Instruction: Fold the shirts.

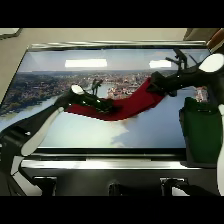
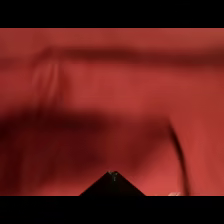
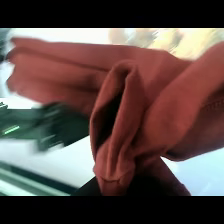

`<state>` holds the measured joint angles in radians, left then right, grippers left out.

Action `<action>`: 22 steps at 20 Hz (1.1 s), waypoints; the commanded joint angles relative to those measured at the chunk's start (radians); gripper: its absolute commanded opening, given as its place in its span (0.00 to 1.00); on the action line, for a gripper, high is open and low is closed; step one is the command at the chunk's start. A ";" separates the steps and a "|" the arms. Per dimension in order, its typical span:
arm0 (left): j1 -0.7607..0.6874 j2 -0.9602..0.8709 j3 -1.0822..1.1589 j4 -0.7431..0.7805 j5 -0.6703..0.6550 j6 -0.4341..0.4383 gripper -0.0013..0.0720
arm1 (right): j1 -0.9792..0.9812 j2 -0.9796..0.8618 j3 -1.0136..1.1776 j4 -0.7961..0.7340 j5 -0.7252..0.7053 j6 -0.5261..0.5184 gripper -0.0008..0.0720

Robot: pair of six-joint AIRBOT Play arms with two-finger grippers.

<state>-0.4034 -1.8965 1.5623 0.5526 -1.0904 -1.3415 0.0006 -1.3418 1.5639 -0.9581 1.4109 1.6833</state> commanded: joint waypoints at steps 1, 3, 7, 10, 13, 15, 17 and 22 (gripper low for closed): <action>-0.094 -0.074 -0.010 -0.201 0.056 -0.004 0.05 | 0.017 0.135 0.000 -0.013 0.076 0.042 0.07; -0.154 -0.092 -0.010 -0.230 0.013 -0.004 0.05 | 0.017 0.182 0.000 -0.014 0.074 0.045 0.07; -0.232 -0.096 -0.010 -0.264 0.056 0.034 0.05 | 0.017 0.192 0.000 -0.014 0.032 0.062 0.07; -0.134 -0.037 -0.010 -0.180 0.051 0.048 0.05 | 0.018 0.121 0.000 0.013 0.006 0.060 0.07; 0.068 0.099 -0.010 -0.074 0.028 0.033 0.05 | 0.051 -0.002 0.000 0.108 -0.068 0.026 0.07; 0.220 0.213 -0.010 -0.043 0.021 0.033 0.05 | 0.124 -0.097 0.000 0.145 -0.152 0.005 0.07; 0.363 0.326 -0.010 -0.035 0.018 0.034 0.05 | 0.201 -0.206 0.000 0.216 -0.240 -0.006 0.07; 0.578 0.555 -0.010 -0.008 -0.010 0.046 0.05 | 0.322 -0.450 0.000 0.502 -0.481 -0.050 0.07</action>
<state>0.0574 -1.4639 1.5528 0.5152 -1.0863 -1.3052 0.2581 -1.6653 1.5639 -0.6350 1.0756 1.6569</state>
